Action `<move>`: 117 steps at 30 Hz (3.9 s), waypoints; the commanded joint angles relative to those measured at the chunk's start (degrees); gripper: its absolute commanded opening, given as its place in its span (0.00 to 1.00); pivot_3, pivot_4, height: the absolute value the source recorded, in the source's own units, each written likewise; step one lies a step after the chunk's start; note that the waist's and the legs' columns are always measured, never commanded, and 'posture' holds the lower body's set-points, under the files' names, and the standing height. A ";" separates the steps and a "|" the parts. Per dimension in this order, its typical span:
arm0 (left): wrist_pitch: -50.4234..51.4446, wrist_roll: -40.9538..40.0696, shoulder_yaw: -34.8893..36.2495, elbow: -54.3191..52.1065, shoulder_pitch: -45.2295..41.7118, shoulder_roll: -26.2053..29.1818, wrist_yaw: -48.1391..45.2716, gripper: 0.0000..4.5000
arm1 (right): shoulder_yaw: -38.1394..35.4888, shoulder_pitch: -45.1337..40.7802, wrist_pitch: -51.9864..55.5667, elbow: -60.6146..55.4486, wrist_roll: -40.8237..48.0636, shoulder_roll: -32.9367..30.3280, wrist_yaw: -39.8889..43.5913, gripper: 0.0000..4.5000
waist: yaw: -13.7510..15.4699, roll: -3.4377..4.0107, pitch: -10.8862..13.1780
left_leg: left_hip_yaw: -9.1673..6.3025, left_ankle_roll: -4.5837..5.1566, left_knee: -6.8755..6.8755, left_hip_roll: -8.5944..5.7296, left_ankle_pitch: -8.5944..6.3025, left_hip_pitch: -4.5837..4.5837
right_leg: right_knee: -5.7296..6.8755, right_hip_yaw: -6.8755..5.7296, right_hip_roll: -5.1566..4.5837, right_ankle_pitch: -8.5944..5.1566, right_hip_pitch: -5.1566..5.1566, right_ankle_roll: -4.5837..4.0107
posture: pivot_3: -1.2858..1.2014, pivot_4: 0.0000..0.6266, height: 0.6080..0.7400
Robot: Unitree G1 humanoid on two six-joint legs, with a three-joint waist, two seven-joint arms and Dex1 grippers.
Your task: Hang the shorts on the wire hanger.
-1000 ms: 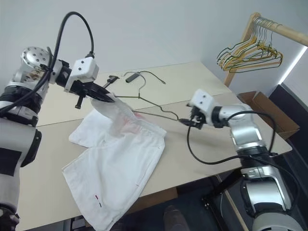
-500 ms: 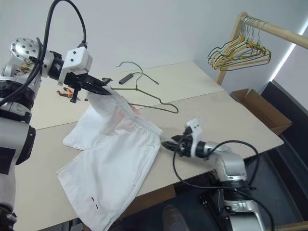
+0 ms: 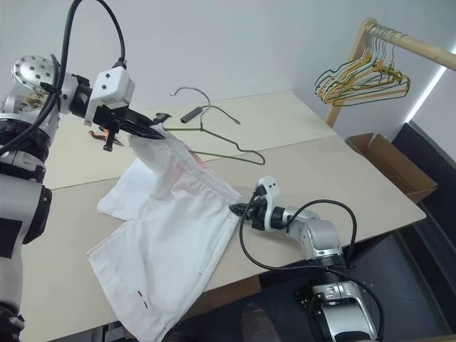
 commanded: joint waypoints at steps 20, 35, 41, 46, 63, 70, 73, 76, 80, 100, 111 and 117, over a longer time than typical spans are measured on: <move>5.42 -20.82 -12.91 -18.66 5.76 17.61 -0.19 0.00 | 2.23 -7.57 -20.68 4.29 -9.93 -22.56 10.91 0.00 | 0.51 0.00 0.01 | 0.05 0.00 0.03 0.00 0.00 0.08 | -0.05 0.06 0.00 -0.03 0.03 0.02 | 0.43 0.00 1.00; 1.82 -10.52 -6.84 -9.25 6.46 12.67 -0.19 0.00 | 3.61 -5.19 -26.43 1.47 -13.70 -26.15 12.34 0.00 | 0.31 -0.01 0.01 | 0.08 0.00 0.07 -0.01 0.00 0.08 | -0.08 0.06 0.00 -0.04 0.04 0.02 | 0.42 0.00 1.00; -1.34 -5.92 -8.01 -8.78 6.80 12.82 -0.19 0.00 | 3.08 -7.95 -26.31 -0.08 -14.20 -26.72 11.90 0.00 | 0.10 -0.01 0.01 | 0.10 0.00 0.07 -0.01 0.00 0.13 | -0.09 0.09 0.00 -0.04 0.04 0.02 | 0.42 0.00 1.00; -2.20 -1.71 -3.01 -6.60 6.42 9.82 -0.04 0.00 | 5.51 -10.91 -28.92 -3.53 -17.73 -28.86 13.12 0.00 | 0.15 -0.01 0.01 | 0.11 0.00 0.08 -0.01 0.00 0.14 | -0.09 0.10 0.00 -0.04 0.04 0.02 | 0.42 0.00 1.00; 3.49 9.84 10.50 -18.62 10.60 2.74 7.82 0.00 | 10.96 -26.46 -32.19 -11.29 -26.80 -26.95 14.73 0.00 | -0.77 0.00 0.02 | 0.13 0.00 0.10 -0.01 0.00 0.14 | -0.01 0.10 -0.03 -0.04 0.03 0.02 | 0.42 0.00 1.00; 9.73 7.43 16.44 -22.88 14.78 0.05 12.62 0.00 | 12.22 -26.79 -32.58 -11.32 -28.03 -25.11 15.49 0.00 | -1.33 0.00 0.01 | 0.08 0.00 0.10 -0.03 0.00 0.10 | 0.11 0.04 -0.08 -0.03 0.06 0.02 | 0.42 0.00 1.00; 12.26 5.50 18.42 -27.65 18.45 0.66 10.11 0.00 | 11.89 -28.09 -32.19 -9.68 -29.78 -23.51 13.04 0.00 | -1.97 0.00 0.02 | 0.08 0.00 0.10 -0.03 0.00 0.12 | 0.20 0.07 -0.08 -0.03 0.03 0.02 | 0.41 0.00 1.00; 13.97 4.99 19.39 -30.85 20.95 1.06 9.27 0.00 | 10.93 -28.99 -32.74 -9.50 -29.49 -22.60 12.02 0.00 | -2.70 0.00 0.02 | 0.07 0.00 0.10 -0.03 0.00 0.16 | 0.27 0.07 -0.08 -0.03 0.04 0.02 | 0.41 0.00 1.00; 15.71 4.91 20.41 -33.22 22.59 0.81 10.28 0.00 | 11.25 -29.55 -34.40 -9.09 -30.49 -22.74 10.95 0.00 | -2.98 0.00 0.01 | 0.05 -0.01 0.10 -0.06 0.01 0.16 | 0.27 0.06 -0.12 -0.03 0.07 0.01 | 0.41 0.00 1.00; 18.46 1.14 25.26 -35.57 25.65 0.88 8.06 0.00 | 9.16 -27.12 -39.60 2.57 -27.48 -21.82 13.02 0.50 | -4.52 0.00 0.01 | 0.04 -0.01 0.10 -0.06 0.01 0.27 | 0.28 0.07 -0.14 -0.02 0.19 0.01 | 0.41 0.00 1.00; 15.48 1.07 24.36 -32.74 23.95 -0.72 4.43 0.00 | 7.63 -27.86 -37.36 1.93 -16.42 -21.96 24.24 0.50 | -4.69 0.00 0.01 | 0.01 -0.01 0.10 -0.06 0.01 0.32 | 0.28 0.07 -0.15 -0.02 0.24 0.01 | 0.41 0.00 1.00; 13.65 2.09 23.80 -30.96 22.40 -2.24 3.87 0.00 | 9.07 -28.82 -35.68 2.37 -16.27 -21.22 27.09 0.50 | -4.66 0.00 0.01 | 0.01 -0.01 0.10 -0.06 0.01 0.30 | 0.27 0.06 -0.15 -0.02 0.23 0.01 | 0.41 0.00 1.00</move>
